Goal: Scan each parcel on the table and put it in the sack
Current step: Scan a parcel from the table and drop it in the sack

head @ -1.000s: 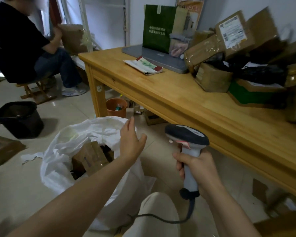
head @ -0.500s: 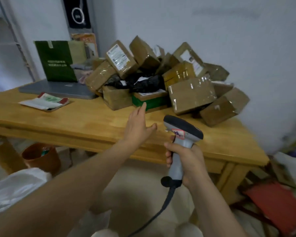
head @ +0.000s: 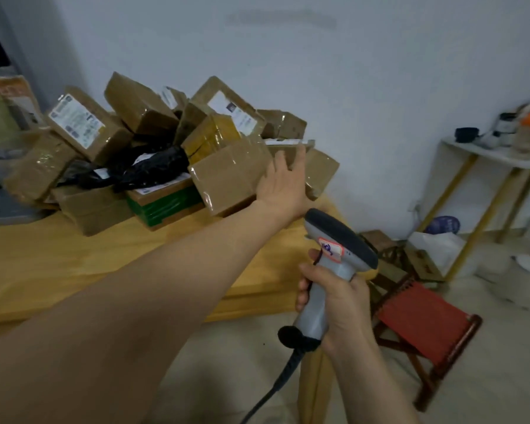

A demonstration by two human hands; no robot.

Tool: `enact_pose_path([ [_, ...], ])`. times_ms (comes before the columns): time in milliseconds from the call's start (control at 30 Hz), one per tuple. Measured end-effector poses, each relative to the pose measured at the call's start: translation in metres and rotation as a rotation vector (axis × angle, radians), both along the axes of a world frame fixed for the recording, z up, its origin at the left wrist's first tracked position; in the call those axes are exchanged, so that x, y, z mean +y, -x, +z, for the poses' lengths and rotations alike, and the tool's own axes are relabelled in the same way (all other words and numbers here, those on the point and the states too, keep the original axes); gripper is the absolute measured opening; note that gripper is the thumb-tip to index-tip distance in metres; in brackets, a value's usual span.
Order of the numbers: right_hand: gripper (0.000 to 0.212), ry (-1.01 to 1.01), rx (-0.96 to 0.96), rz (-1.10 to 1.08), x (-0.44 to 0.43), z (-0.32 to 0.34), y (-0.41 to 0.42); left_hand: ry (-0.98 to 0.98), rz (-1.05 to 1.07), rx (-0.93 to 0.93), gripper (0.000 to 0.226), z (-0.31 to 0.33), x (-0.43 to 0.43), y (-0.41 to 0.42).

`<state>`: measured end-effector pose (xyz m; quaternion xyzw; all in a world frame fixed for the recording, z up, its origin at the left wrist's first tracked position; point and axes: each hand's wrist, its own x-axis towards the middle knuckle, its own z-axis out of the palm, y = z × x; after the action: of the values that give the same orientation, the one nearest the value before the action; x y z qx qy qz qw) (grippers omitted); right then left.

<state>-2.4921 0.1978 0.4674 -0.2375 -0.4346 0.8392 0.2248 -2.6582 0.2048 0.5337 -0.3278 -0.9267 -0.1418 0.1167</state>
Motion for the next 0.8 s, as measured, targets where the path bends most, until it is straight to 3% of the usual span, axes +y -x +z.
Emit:
enact_pose_path([
  [100,0.011,0.020,-0.028,-0.010,0.008,-0.006,-0.006,0.102,0.062,0.087,0.117,-0.002,0.017,0.002],
  [233,0.010,0.031,-0.034,-0.011,0.015,-0.012,-0.013,0.005,0.103,0.100,0.078,-0.006,0.016,0.005],
  [467,0.015,0.118,-0.023,-0.015,0.018,-0.019,-0.026,-0.424,0.143,-0.311,0.079,-0.016,-0.036,-0.011],
  [600,0.011,0.102,-0.049,0.007,0.009,-0.015,-0.028,-0.591,0.152,-0.429,0.077,-0.016,-0.069,-0.022],
  [700,0.012,0.095,-0.042,0.016,0.001,-0.013,-0.030,-0.772,0.146,-0.650,0.076,-0.013,-0.096,-0.030],
  [800,0.013,0.078,-0.069,0.037,-0.007,-0.012,-0.030,-0.816,0.155,-0.768,0.070,-0.012,-0.129,-0.037],
])
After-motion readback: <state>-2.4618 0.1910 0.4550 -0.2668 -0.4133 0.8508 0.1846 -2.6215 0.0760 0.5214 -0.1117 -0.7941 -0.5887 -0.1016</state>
